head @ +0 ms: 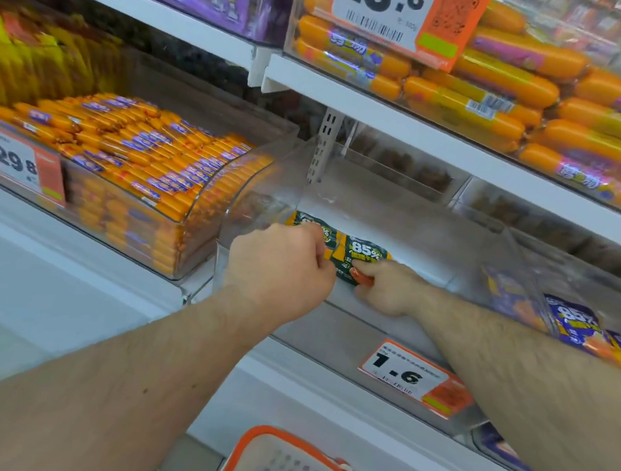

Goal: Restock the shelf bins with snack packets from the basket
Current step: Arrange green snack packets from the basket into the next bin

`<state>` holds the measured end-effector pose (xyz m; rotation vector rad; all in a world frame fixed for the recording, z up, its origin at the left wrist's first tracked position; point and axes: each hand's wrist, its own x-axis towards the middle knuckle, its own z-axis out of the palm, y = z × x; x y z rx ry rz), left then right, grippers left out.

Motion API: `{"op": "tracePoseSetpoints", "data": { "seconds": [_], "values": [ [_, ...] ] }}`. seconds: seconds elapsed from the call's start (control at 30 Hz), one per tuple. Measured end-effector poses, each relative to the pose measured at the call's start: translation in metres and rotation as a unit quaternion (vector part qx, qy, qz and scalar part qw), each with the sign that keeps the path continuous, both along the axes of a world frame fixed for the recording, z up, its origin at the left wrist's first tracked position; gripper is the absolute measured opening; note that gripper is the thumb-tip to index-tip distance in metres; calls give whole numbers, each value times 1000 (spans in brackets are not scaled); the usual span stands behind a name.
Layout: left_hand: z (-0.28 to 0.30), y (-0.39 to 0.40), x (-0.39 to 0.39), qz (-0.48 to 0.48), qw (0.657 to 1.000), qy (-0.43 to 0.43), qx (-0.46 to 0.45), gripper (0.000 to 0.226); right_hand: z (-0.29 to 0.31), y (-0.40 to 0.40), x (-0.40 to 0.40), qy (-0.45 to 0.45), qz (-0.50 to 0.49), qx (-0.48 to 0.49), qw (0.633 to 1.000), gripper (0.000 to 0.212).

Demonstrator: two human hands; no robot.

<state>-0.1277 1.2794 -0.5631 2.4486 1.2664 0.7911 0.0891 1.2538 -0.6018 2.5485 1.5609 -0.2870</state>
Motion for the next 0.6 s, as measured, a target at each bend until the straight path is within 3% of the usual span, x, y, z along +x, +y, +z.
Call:
{"op": "tracePoseSetpoints", "data": {
  "seconds": [0.27, 0.37, 0.5, 0.53, 0.6],
  "values": [
    [1, -1, 2, -5, 1000, -9, -3, 15, 5, -6, 4, -7, -18, -53, 998, 69],
    [-3, -4, 6, -49, 997, -47, 42, 13, 24, -17, -6, 21, -43, -24, 999, 60],
    [2, -21, 6, -122, 967, -175, 140, 12, 56, -46, -34, 8, -50, 178, 983, 25],
    [5, -29, 7, -140, 962, -198, 128, 11, 62, -57, -43, -25, -56, 233, 970, 26],
    [9, -47, 8, -192, 960, -203, -22, 16, 66, -79, -56, -145, -21, 338, 930, 29]
  ]
}}
